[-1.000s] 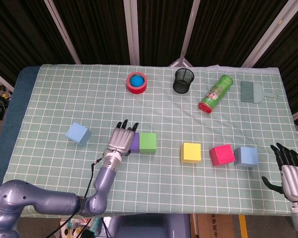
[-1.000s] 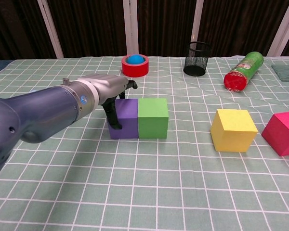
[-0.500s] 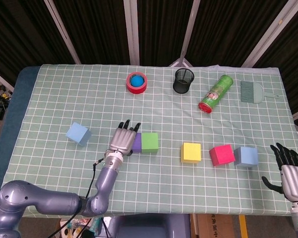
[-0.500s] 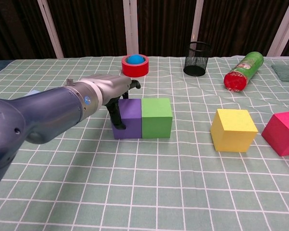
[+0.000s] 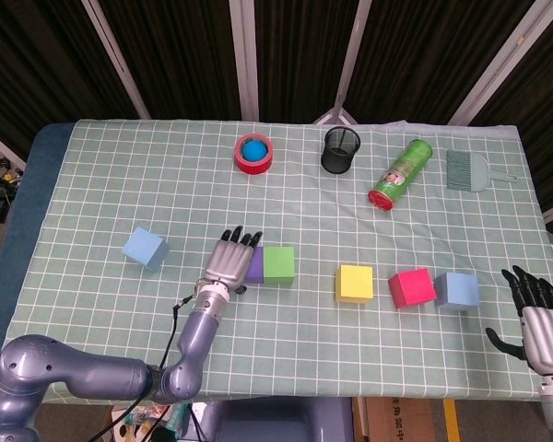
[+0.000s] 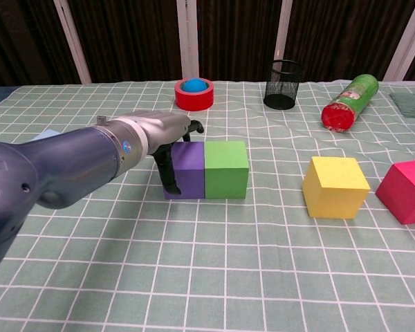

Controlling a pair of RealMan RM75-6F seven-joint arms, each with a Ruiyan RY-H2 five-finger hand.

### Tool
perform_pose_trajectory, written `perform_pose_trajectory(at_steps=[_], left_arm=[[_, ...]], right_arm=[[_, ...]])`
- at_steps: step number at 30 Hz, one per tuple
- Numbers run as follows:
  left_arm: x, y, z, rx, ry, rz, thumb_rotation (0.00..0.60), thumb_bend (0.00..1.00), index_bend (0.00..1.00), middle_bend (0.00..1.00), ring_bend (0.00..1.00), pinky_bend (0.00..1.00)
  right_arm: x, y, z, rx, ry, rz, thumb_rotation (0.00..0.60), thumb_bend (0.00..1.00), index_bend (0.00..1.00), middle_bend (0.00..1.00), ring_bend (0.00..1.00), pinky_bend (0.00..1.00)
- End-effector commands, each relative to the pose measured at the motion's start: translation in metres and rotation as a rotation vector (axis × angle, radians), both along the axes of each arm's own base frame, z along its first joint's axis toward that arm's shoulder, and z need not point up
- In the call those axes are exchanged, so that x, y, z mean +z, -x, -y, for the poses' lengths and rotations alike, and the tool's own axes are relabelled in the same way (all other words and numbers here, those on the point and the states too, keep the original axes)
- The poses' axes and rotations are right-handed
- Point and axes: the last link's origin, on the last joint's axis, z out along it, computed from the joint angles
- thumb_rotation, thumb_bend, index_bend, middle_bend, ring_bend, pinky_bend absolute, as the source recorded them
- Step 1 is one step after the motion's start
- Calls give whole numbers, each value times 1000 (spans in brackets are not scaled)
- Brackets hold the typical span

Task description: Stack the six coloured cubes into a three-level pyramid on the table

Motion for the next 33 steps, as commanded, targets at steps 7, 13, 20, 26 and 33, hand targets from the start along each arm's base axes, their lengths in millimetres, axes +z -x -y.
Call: perform_pose_trajectory(at_steps=[7,13,20,26,33], left_arm=[[13,6,0,14,-19,28,600,112,0,0,0,92],[45,19,1,28,-66,91,600,111,0,0,0,92],[91,48,12,49,-140,148,600,111,0,0,0,92],[135,85,33,63,-222,160,600,111,0,0,0,92],[177,138,73,89,-285,192,600,111,0,0,0,90]], right_arm=[[0,0,0,-4,-1,-1,600,268,0,0,0,0],[0,0,0,-3,0,-6,600,268,0,0,0,0],[0,1,0,-8,2,-13,600,268,0,0,0,0],[1,0,-3,-6,3,-24,600,268,0,0,0,0],[3,1,-4,-20,8,-13,600,268,0,0,0,0]])
